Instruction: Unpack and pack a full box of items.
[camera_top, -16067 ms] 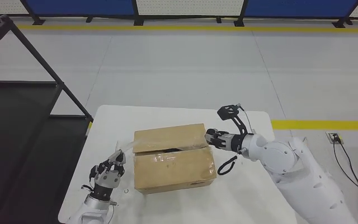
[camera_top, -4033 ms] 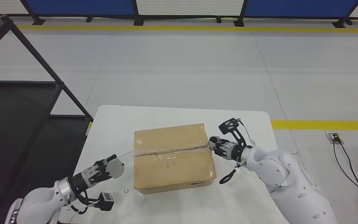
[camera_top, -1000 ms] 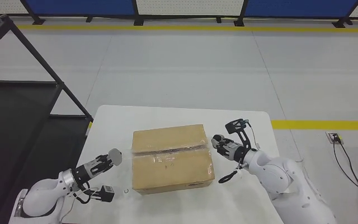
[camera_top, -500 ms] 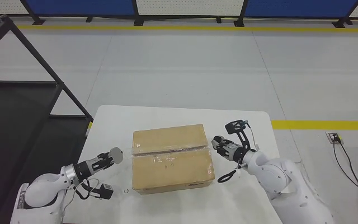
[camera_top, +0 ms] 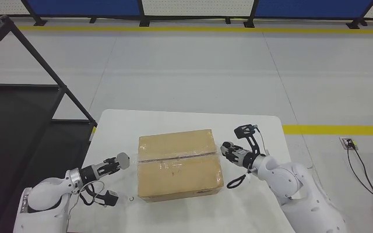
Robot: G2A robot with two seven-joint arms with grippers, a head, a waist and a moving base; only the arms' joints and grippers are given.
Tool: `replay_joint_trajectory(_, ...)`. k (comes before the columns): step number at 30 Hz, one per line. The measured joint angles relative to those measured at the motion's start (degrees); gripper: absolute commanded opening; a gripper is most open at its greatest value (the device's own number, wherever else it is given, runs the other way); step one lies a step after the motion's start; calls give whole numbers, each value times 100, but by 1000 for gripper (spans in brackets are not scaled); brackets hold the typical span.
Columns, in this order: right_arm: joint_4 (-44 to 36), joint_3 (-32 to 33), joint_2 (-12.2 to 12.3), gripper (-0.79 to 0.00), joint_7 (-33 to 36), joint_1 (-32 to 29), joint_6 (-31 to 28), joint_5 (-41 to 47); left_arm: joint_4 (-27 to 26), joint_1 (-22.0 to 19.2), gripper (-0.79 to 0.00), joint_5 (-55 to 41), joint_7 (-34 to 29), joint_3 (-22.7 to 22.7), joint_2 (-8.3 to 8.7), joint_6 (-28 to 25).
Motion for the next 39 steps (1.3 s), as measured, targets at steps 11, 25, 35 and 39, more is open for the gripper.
replay_joint_trajectory(11, 96, -11, -21, -545, 89, 71, 0, 68, 87, -21, -640, 0, 10, -40, -5, -10)
replay_joint_trajectory(25, 93, 21, -32, -219, 106, 84, 2, 49, 47, 42, -674, 0, -3, -57, -43, 4)
replay_joint_trajectory(35, 20, 153, -14, -142, 123, 20, 51, -6, -12, 92, -489, 0, -14, -83, -71, 14)
replay_joint_trajectory(39, -119, 302, 11, -142, 66, -78, 56, -16, -93, 132, -342, 0, -34, -180, -110, 34)
